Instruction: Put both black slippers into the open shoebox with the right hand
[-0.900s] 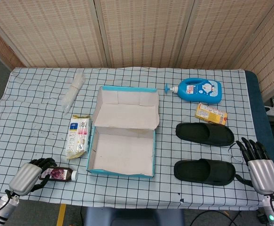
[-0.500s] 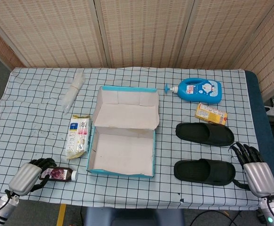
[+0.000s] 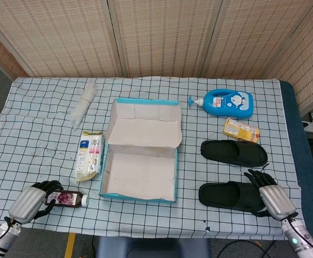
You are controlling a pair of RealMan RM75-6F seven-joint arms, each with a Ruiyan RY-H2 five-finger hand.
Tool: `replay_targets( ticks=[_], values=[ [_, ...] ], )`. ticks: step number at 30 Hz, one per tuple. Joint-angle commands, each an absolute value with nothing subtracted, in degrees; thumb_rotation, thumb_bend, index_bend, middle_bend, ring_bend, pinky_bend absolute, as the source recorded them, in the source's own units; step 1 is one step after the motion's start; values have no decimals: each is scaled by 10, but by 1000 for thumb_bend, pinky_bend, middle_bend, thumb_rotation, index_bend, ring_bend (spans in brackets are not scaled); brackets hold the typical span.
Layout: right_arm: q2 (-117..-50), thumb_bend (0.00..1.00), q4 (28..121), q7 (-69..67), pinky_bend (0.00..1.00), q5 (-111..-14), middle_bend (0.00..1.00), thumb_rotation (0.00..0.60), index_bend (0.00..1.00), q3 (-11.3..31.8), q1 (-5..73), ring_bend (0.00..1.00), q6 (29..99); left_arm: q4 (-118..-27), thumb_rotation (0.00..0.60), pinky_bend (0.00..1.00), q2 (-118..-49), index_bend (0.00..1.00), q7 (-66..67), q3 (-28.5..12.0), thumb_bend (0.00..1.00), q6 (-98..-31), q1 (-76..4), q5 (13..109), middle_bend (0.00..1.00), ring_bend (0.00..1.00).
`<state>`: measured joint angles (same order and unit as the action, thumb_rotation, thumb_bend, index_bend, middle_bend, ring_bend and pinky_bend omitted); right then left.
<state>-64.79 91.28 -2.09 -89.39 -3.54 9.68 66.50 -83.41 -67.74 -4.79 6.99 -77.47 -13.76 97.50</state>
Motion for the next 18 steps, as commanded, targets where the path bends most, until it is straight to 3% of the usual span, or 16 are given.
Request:
replay_targets(
  ticks=[1, 18],
  values=[
    [-672, 0, 876, -59, 73, -894, 0, 600, 0, -35, 129, 0, 621, -836, 600, 424, -677, 313, -50, 69, 516, -775, -137, 974, 247, 281],
    [-720, 0, 852, -27, 90, -845, 0, 600, 0, -38, 180, 0, 524, -832, 600, 424, -676, 313, -58, 69, 514, -784, -136, 981, 247, 281]
  ],
)
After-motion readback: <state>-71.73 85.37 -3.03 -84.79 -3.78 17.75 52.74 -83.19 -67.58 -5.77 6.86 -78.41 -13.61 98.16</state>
